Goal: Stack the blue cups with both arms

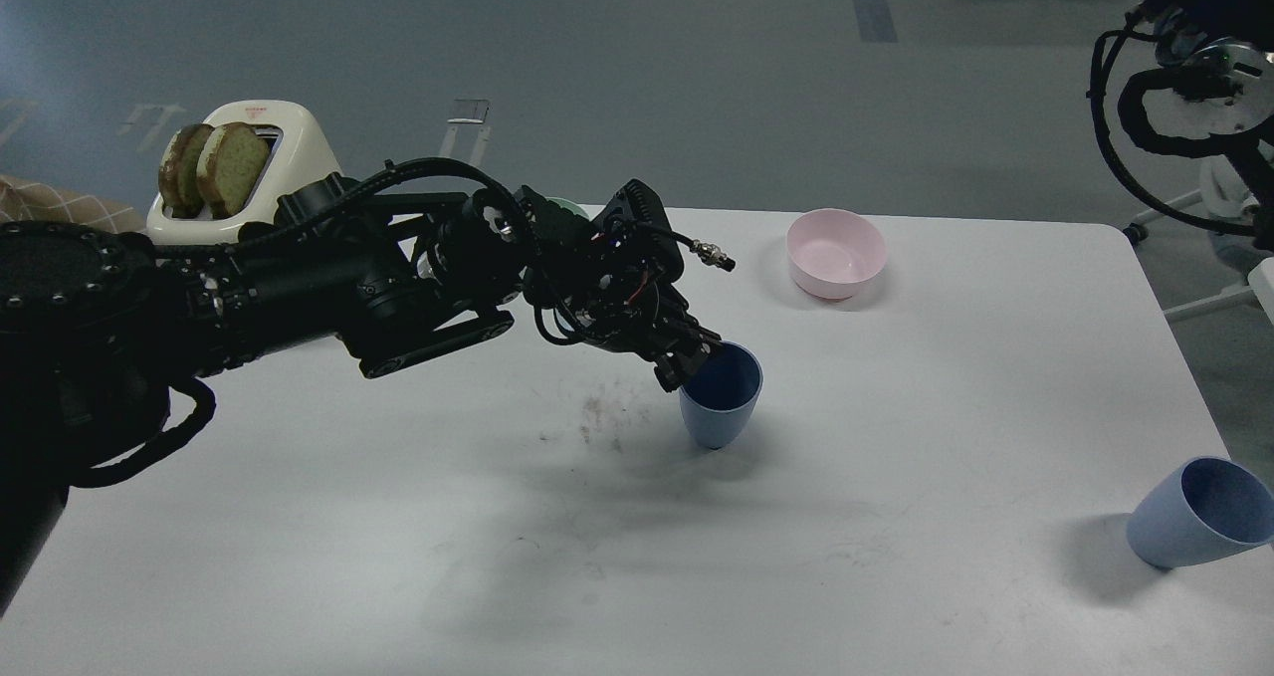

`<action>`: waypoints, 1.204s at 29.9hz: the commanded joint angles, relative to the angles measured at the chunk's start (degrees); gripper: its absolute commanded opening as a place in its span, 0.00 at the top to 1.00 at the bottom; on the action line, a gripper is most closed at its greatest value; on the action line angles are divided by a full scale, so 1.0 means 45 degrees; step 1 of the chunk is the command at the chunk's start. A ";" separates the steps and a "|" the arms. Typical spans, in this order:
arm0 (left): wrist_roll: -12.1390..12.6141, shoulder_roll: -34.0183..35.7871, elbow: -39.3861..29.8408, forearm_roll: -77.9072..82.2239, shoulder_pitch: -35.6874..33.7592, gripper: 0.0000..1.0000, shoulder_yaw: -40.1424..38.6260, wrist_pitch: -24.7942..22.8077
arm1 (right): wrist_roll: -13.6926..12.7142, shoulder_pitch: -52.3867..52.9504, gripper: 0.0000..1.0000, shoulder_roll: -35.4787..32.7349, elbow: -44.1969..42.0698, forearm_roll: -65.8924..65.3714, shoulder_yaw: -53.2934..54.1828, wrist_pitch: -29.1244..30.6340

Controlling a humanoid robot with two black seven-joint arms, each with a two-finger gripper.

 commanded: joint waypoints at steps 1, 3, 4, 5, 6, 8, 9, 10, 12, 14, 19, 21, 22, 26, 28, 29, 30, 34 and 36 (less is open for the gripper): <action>-0.0001 0.0036 -0.0002 -0.0019 -0.0038 0.71 -0.0017 0.0004 | 0.0000 0.0000 0.00 -0.0038 -0.0002 0.0000 -0.0019 0.0002; -0.0001 0.0056 -0.0002 -0.0058 -0.0038 0.60 -0.0017 0.0004 | 0.0000 0.0000 0.00 -0.0038 -0.0002 0.0000 -0.0019 0.0002; -0.0001 0.0075 -0.0002 -0.0078 -0.0038 0.50 -0.0036 0.0004 | 0.0000 0.0000 0.00 -0.0038 -0.0002 0.0000 -0.0077 0.0002; -0.0001 0.0095 -0.0002 -0.0097 -0.0038 0.46 -0.0036 0.0004 | 0.0000 0.0000 0.00 -0.0038 -0.0002 0.0000 -0.0155 0.0002; -0.0001 0.0134 -0.0022 -0.0117 -0.0038 0.36 -0.0056 0.0004 | 0.0000 0.0000 0.00 -0.0038 -0.0002 0.0019 -0.0213 0.0002; -0.0001 0.0192 -0.0041 -0.0156 -0.0058 0.24 -0.0095 0.0004 | 0.0000 0.0000 0.00 -0.0038 -0.0002 0.0019 -0.0214 0.0002; -0.0001 0.0251 -0.0061 -0.0175 -0.0058 0.20 -0.0134 0.0004 | 0.0000 0.0000 0.00 -0.0038 -0.0002 0.0019 -0.0214 0.0002; -0.0001 0.0309 -0.0119 -0.0176 -0.0077 0.18 -0.0153 0.0004 | 0.0000 0.0000 0.00 -0.0057 -0.0002 0.0019 -0.0233 0.0002; -0.0001 0.0601 -0.0217 -0.0195 -0.0213 0.11 -0.0193 0.0004 | 0.0000 0.0000 0.00 -0.0057 -0.0002 0.0019 -0.0233 0.0002; -0.0001 0.0914 -0.0411 -0.0506 -0.0584 0.08 -0.0290 0.0004 | 0.0000 0.0000 0.00 -0.0174 -0.0002 0.0019 -0.0233 0.0002; -0.0001 0.2007 -0.1213 -0.2828 -0.1541 0.04 -0.0914 -0.0074 | 0.0000 0.0000 0.00 -0.0545 0.0212 0.0019 -0.0253 0.0002; -0.0001 0.2534 -0.1175 -0.5220 -0.1951 0.03 -0.1653 -0.0074 | 0.0000 -0.0077 0.00 -0.0953 0.0485 0.0019 -0.0369 0.0002; -0.0001 0.2652 -0.1097 -0.5969 -0.2010 0.03 -0.1909 -0.0074 | 0.0000 -0.0155 0.00 -0.1072 0.0583 0.0019 -0.0389 0.0002; -0.0001 0.3529 -0.1018 -1.0299 -0.2031 0.02 -0.2730 -0.0268 | 0.0000 -0.0642 0.00 -0.2240 0.1421 0.0019 -0.0409 0.0002; -0.0001 0.4039 -0.1018 -1.2201 -0.1972 0.02 -0.2887 -0.0386 | 0.0000 -0.1034 0.00 -0.2945 0.1911 0.0000 -0.0429 0.0002; -0.0001 0.4176 -0.1018 -1.2806 -0.1914 0.02 -0.2927 -0.0386 | 0.0000 -0.1170 0.00 -0.3180 0.2067 0.0000 -0.0429 0.0002; -0.0001 0.4274 -0.1018 -1.3373 -0.1875 0.02 -0.2966 -0.0386 | 0.0000 -0.1307 0.00 -0.3395 0.2184 -0.0020 -0.0429 0.0002; -0.0001 0.4626 -0.0688 -1.7449 -0.0726 0.02 -0.3141 -0.0406 | 0.0000 -0.2302 0.00 -0.5169 0.3197 -0.0039 -0.0409 0.0002; -0.0001 0.4626 -0.0608 -1.8418 -0.0448 0.02 -0.3318 -0.0484 | 0.0000 -0.2558 0.00 -0.5760 0.3592 -0.0098 -0.0429 0.0002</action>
